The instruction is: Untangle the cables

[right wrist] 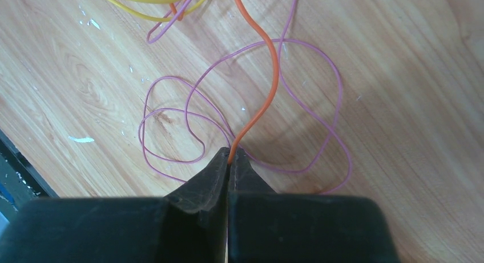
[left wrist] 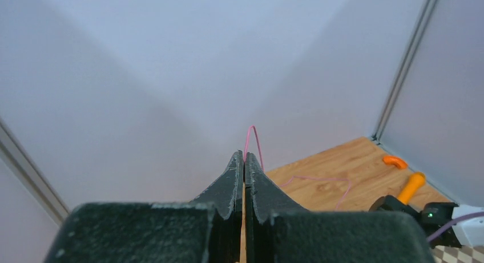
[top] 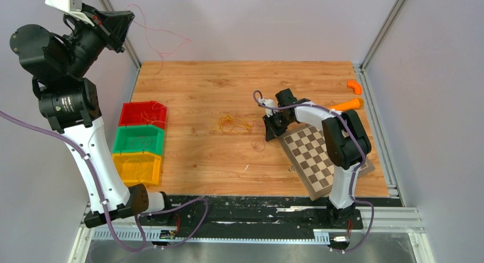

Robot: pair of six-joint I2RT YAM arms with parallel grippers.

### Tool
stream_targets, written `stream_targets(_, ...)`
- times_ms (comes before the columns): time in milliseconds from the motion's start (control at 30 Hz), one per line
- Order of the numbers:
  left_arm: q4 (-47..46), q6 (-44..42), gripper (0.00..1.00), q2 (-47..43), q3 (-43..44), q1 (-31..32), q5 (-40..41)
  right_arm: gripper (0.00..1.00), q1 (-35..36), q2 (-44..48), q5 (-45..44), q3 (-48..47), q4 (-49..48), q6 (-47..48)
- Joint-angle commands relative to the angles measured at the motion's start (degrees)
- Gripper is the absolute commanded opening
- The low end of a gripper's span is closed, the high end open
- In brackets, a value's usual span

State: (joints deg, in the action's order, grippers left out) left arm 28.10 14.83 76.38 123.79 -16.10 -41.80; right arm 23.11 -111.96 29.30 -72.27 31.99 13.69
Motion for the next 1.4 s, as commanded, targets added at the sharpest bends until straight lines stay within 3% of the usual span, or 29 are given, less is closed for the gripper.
stream_targets(0, 1.77, 0.99, 0.0, -0.85, 0.64, -2.21, 2.65, 0.0, -0.58, -0.11, -8.07, 2.13, -0.28, 3.25)
stream_targets(167, 7.16, -5.23, 0.0, -7.2, -6.82, -5.22, 7.77, 0.0, -0.6, 0.45, -5.9, 2.46, 0.31, 3.07)
stream_targets(233, 7.39, -5.39, 0.0, -9.05, -10.27, -10.12, 7.44, 0.0, -0.53, 0.91, -5.78, 2.78, 0.42, 3.22)
stream_targets(500, 10.45, -2.3, 0.0, -9.54, -13.67, -21.89, -1.91, 0.0, -0.58, 1.15, -5.53, 2.47, 1.39, 3.79)
stream_targets(767, 14.22, -2.58, 0.0, -7.07, -11.7, -31.82, -8.4, 0.0, -0.58, 0.91, -5.17, 1.93, 1.7, 3.58)
stream_targets(1367, 14.12, -15.01, 0.0, -10.74, -25.72, -38.51, -5.08, 0.0, -0.57, 0.49, -4.87, 1.49, 2.79, 4.45)
